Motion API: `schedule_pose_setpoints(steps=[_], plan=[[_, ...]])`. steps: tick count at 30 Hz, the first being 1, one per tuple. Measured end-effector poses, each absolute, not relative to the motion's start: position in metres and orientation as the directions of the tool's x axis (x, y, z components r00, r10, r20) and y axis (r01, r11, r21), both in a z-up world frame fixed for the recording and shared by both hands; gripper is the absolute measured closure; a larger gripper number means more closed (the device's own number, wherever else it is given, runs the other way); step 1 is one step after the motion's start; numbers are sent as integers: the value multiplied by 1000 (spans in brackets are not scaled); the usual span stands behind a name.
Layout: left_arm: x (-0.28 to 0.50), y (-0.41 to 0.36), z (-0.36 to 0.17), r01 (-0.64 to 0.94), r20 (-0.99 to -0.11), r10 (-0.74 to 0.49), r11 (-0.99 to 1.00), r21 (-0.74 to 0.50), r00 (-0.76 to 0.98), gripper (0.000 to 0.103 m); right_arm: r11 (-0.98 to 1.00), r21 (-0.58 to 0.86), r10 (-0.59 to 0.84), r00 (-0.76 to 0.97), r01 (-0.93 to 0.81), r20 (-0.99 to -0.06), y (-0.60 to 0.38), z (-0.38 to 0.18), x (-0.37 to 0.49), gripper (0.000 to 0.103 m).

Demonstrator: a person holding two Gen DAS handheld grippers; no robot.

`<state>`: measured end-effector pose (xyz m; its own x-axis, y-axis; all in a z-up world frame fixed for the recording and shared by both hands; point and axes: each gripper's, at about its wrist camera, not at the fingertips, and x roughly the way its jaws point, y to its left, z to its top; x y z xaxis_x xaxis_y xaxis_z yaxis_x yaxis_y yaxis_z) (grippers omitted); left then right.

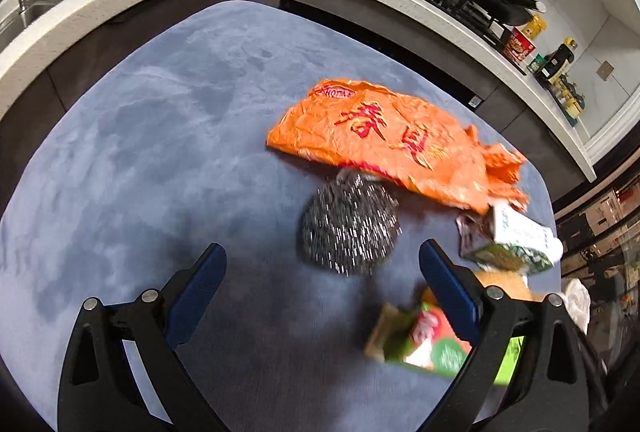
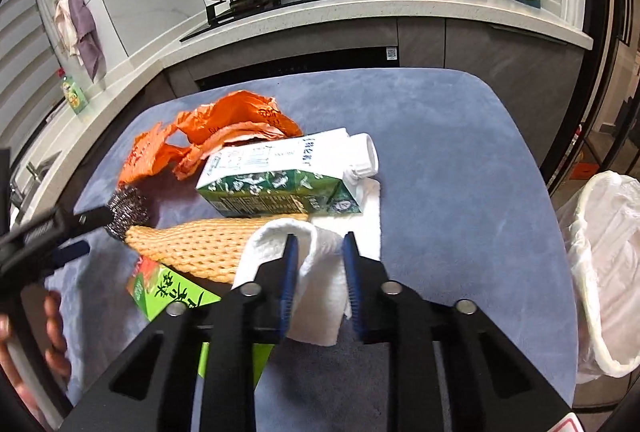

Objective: Collect trash
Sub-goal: 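Grasp the white paper towel with the right tool while the left tool grasps the steel wool, then carry the paper towel and steel wool over the bin opening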

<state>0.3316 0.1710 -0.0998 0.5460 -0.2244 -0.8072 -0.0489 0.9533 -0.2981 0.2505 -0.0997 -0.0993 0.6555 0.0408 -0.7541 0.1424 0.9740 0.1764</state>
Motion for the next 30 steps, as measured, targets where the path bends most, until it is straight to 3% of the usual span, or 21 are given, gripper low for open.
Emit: schedule_pose_setpoints(steps=[5, 10, 12, 17, 30], plan=[[346, 165, -108, -27, -804, -233, 955, -295, 547, 15, 969, 188, 39, 653, 160, -757, -109, -102, 242, 94], [352, 157, -114, 18, -805, -272, 951, -310, 527, 46, 964, 201, 37, 658, 176, -752, -115, -99, 228, 94], [348, 152, -109, 36, -800, -269, 954, -297, 536, 51, 963, 201, 35, 662, 177, -748, -117, -96, 221, 94], [327, 141, -96, 73, -791, -240, 968, -242, 563, 54, 961, 201, 18, 685, 188, -729, -125, -81, 201, 94], [233, 111, -46, 168, -746, -300, 954, -249, 594, 54, 951, 210, -48, 781, 226, -623, -164, -22, 124, 97]])
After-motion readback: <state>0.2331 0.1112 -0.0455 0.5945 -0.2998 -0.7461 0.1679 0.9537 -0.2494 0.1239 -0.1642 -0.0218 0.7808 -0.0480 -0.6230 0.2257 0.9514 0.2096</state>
